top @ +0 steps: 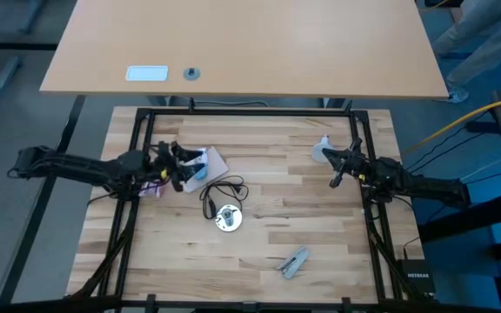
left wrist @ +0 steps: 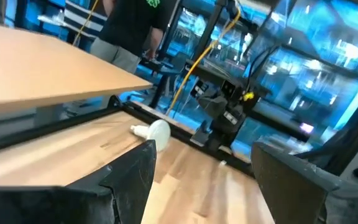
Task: Screw lightbulb
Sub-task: Insert the light bulb into the lamp
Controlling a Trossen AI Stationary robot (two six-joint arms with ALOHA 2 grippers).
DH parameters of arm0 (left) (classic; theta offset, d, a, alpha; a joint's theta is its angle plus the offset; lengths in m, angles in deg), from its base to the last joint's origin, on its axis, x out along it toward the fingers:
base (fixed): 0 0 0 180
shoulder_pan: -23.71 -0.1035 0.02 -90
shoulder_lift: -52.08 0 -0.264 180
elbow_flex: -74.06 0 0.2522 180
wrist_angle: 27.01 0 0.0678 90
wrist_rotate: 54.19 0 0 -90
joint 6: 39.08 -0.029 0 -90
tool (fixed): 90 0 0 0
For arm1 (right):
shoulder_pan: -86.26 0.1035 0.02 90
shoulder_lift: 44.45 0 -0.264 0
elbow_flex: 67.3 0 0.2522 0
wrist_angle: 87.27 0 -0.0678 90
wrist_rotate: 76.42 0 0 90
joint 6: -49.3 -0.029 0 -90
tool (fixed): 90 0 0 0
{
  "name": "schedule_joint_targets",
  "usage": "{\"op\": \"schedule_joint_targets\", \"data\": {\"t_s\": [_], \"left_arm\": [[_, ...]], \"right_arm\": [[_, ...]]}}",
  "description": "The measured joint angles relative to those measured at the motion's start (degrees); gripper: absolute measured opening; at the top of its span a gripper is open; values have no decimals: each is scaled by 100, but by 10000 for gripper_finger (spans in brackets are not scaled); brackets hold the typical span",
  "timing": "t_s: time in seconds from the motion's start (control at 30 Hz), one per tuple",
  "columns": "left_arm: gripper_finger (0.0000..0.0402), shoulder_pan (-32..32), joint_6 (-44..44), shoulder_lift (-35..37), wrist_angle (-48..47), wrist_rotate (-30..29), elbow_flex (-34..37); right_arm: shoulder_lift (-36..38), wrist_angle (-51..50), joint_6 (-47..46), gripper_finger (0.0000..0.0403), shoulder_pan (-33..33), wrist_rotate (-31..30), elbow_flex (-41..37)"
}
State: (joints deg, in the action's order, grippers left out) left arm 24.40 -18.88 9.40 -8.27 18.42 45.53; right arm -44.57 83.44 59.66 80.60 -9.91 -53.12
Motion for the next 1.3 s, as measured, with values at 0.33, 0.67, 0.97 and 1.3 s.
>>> {"op": "schedule_joint_targets", "data": {"t_s": [0.33, 0.67, 0.97, 1.3], "left_arm": [[255, 0, -527, -893, -119, 289, -703], [255, 5, 447, -1493, -1710, 1771, -852], [255, 189, 1645, -2241, -1896, 2535, -856], [255, 787, 2294, -2938, -1317, 2645, -877]], "right_arm": [[-1, -21, 212, 31, 1, -1014, 92], [-2, -11, 346, 31, 1, -961, 141], [-2, -11, 346, 31, 1, -888, 152], [-2, -42, 346, 30, 1, -886, 161]]}}
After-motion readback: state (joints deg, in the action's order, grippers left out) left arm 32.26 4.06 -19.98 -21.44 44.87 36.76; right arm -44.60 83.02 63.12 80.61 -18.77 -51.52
